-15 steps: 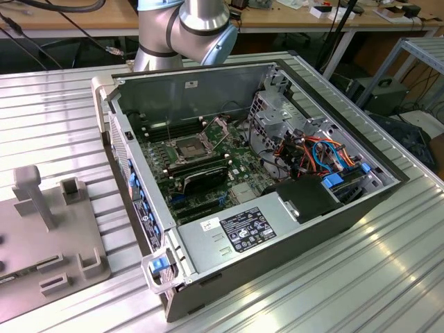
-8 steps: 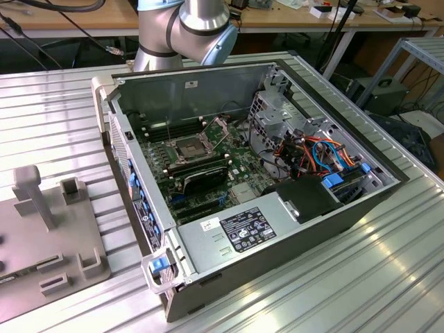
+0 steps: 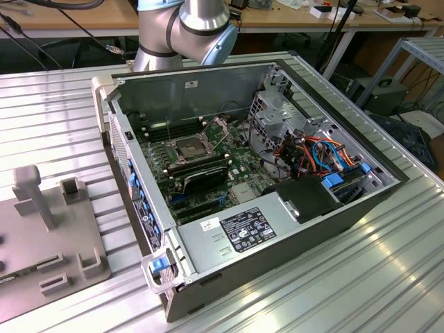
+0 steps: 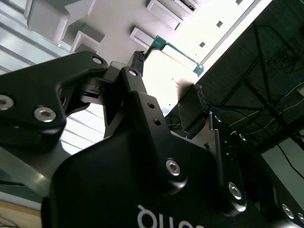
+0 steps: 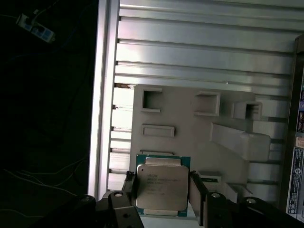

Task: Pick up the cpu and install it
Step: 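Pick up the cpu and move it towards the insertion slot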

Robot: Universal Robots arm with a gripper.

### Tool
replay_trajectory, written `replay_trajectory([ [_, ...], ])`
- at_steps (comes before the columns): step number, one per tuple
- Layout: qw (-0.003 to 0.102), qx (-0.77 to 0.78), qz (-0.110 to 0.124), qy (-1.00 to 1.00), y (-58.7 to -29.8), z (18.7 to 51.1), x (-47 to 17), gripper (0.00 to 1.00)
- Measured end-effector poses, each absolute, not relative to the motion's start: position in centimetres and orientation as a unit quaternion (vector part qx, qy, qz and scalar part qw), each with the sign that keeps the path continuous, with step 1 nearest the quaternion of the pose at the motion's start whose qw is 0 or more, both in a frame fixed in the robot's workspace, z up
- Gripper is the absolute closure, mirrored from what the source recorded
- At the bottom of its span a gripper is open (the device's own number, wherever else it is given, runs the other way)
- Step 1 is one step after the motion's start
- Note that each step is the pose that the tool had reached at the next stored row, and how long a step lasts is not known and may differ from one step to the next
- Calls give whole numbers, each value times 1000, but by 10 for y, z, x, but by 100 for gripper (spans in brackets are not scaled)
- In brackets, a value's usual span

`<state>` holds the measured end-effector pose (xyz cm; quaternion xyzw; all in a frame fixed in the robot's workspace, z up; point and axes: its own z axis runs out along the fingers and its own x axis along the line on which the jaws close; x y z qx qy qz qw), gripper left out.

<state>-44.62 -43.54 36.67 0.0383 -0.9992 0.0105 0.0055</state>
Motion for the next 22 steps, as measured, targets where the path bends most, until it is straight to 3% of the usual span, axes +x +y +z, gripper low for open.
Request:
replay_trajectory([
  [22, 6, 38, 11, -999, -435, 371, -446, 45],
])
